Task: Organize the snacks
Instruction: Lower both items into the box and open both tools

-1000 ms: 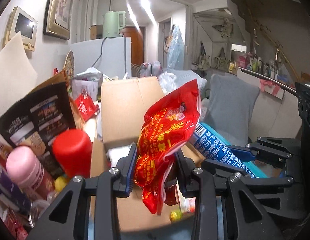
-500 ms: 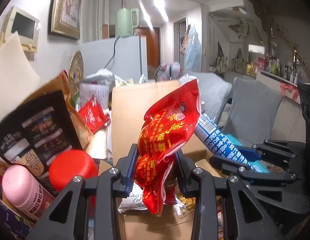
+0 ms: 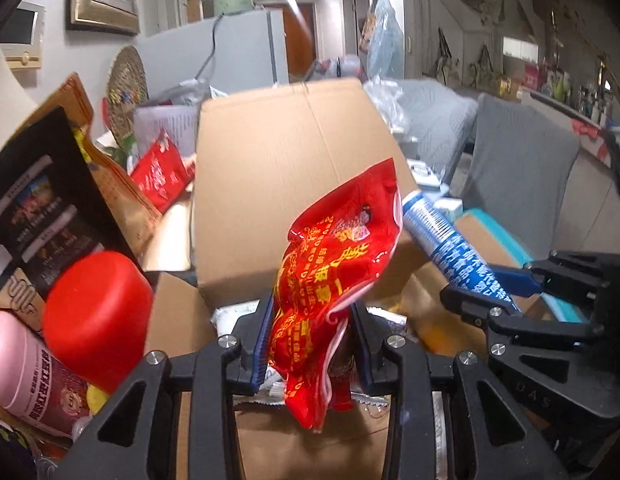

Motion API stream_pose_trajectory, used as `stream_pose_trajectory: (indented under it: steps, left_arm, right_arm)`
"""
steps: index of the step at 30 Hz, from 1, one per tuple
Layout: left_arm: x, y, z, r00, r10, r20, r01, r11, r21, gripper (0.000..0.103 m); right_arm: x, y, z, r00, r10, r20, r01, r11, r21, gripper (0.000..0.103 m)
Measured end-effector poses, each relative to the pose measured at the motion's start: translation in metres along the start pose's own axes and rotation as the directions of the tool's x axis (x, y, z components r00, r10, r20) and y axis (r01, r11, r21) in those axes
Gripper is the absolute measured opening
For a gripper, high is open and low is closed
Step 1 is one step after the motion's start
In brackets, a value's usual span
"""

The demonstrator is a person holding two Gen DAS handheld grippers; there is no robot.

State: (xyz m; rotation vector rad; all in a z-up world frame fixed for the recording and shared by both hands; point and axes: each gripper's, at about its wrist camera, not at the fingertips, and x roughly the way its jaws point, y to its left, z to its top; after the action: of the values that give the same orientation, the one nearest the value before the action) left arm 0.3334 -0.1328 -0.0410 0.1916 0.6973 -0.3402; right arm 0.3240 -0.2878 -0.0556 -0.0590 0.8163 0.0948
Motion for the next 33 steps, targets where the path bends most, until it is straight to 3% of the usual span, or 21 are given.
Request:
stream_pose_trajectory:
  steps: [4,7,14,20,24,33]
  left_arm:
    - [0.014,0.0,-0.004,0.999,-0.007,-0.038,0.007,1.0,-0.005,0.034]
    - [0.023,0.004,-0.006,0.997,-0.027,-0.072,0.025,0.999,-0.027,0.034]
    - [0.036,0.016,-0.009,0.988,-0.086,-0.13,0.075,0.993,-0.086,0.034]
    - [0.041,0.018,-0.01,0.983,-0.088,-0.16,0.073,0.993,-0.096,0.034]
    - [0.044,0.018,-0.01,0.981,-0.069,-0.179,0.053,0.994,-0.094,0.035]
    - [0.038,0.017,-0.009,0.98,-0.022,-0.198,0.002,0.995,-0.1,0.037]
  right_arm:
    - [0.017,0.012,-0.004,0.989,-0.134,-0.056,0.129,0.987,-0.092,0.028]
    - [0.024,0.019,-0.008,0.982,-0.174,-0.073,0.164,0.978,-0.128,0.028]
    - [0.023,0.028,-0.009,0.986,-0.157,-0.06,0.146,0.977,-0.156,0.028]
    - [0.027,0.028,-0.01,0.985,-0.16,-0.062,0.148,0.976,-0.16,0.032]
    - [0.028,0.025,-0.01,0.986,-0.151,-0.067,0.14,0.979,-0.147,0.045]
    - [0.023,0.023,-0.008,0.988,-0.14,-0.057,0.132,0.983,-0.127,0.046]
